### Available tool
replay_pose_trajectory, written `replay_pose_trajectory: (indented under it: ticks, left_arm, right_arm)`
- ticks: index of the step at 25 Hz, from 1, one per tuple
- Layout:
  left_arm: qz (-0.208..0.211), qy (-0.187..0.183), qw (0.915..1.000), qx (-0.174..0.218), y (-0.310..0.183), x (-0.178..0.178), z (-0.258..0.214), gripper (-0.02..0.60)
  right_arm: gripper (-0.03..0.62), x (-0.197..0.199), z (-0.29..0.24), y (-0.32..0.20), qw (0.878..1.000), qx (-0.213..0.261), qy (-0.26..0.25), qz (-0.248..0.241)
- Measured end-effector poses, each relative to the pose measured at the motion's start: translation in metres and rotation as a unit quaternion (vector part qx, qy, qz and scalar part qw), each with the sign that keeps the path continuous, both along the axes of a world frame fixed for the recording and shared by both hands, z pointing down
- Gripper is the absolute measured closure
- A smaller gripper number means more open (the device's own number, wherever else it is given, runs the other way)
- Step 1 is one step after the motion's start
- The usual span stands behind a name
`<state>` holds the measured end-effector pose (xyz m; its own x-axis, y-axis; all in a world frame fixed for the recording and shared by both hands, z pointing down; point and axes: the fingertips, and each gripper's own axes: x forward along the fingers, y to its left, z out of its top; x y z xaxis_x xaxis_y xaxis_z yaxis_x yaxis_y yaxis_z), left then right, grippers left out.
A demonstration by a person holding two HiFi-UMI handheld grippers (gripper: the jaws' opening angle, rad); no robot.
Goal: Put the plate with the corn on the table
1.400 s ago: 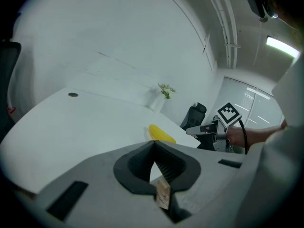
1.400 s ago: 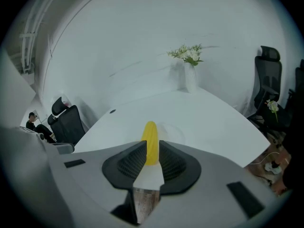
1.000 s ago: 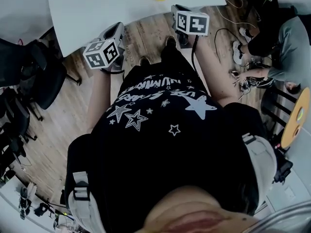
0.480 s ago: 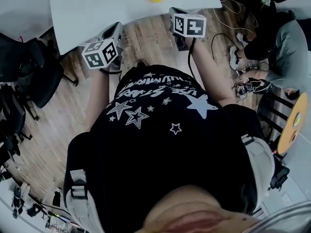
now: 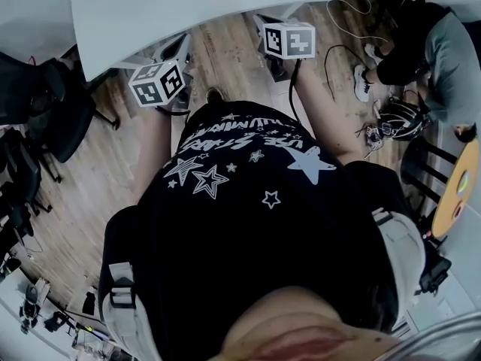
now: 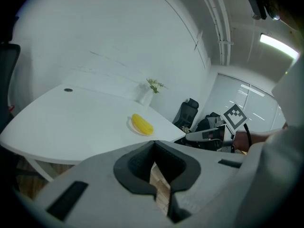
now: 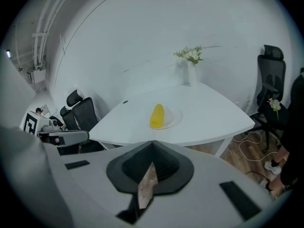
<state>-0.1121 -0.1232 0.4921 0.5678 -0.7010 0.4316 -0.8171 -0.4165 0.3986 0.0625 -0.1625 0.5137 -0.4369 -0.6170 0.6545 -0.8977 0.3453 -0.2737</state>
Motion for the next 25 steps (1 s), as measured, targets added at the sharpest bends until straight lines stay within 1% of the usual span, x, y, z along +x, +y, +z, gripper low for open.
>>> replay_pose_trajectory:
  ticks: [4, 8, 14, 18, 25]
  left_arm:
    - [-0.001, -0.005, 1.0, 0.002, 0.011, 0.009, -0.002, 0.577]
    - [-0.006, -0.008, 0.9999, -0.002, 0.026, 0.011, 0.002, 0.577]
    - [-0.011, -0.01, 0.9999, -0.004, 0.058, 0.026, 0.001, 0.577]
    - [-0.013, -0.011, 0.9999, -0.005, 0.079, 0.036, 0.001, 0.577]
    - [-0.018, -0.012, 0.9998, -0.002, 0.112, 0.04, -0.004, 0.577]
  right_arm:
    - [0.588, -0.001, 0.0, 0.011, 1.0, 0.002, -0.003, -0.011]
    - [0.588, -0.003, 0.005, 0.027, 1.0, -0.002, -0.005, -0.022]
    - [0.588, 0.01, 0.004, 0.057, 0.999, 0.002, -0.002, -0.035]
    - [0.588, 0.01, 0.008, 0.075, 0.998, 0.012, -0.017, -0.055]
    - [0.588, 0.015, -0.018, 0.111, 0.997, 0.037, 0.022, -0.067]
